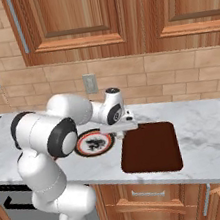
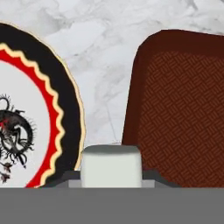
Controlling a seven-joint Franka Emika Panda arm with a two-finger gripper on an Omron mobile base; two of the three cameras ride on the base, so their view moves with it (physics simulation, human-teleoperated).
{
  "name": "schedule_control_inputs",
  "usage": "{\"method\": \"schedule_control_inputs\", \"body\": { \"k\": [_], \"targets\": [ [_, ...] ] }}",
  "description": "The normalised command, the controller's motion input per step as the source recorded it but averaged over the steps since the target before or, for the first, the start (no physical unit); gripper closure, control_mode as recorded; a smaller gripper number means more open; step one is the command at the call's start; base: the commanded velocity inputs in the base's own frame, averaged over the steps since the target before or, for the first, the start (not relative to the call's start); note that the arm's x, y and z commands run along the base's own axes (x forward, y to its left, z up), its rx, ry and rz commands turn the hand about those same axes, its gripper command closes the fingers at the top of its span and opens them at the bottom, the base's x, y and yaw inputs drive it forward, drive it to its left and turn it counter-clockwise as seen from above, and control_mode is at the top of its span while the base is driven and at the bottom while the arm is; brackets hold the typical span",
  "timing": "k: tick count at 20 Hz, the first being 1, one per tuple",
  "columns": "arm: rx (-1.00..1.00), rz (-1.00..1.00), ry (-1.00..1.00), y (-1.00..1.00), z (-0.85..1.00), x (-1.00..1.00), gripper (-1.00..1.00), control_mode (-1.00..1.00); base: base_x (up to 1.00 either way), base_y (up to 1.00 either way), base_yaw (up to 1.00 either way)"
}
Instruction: Move the dessert items from the plates to the tray.
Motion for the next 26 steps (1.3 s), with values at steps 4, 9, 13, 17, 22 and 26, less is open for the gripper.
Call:
{"method": "schedule_control_inputs", "body": {
  "k": [4, 9, 13, 17, 22, 26],
  "targets": [
    [0.00, -0.12, 0.03, -1.00, -0.53, -0.12, 1.00, -1.00, 0.00, 0.00, 0.00],
    [0.00, 0.00, -0.04, -0.55, -0.20, -0.10, 1.00, -1.00, 0.00, 0.00, 0.00],
    [0.00, 0.00, 0.00, 0.00, 0.00, 0.00, -1.00, -1.00, 0.00, 0.00, 0.00],
    [0.01, 0.00, -0.01, 0.00, 0.21, 0.00, -1.00, -1.00, 0.00, 0.00, 0.00],
    [0.08, 0.00, 0.00, 0.05, 0.30, -0.01, -1.00, -1.00, 0.00, 0.00, 0.00],
    [0.04, -0.02, -0.14, 0.89, 0.26, -0.36, -1.00, -1.00, 0.00, 0.00, 0.00]
  ]
}}
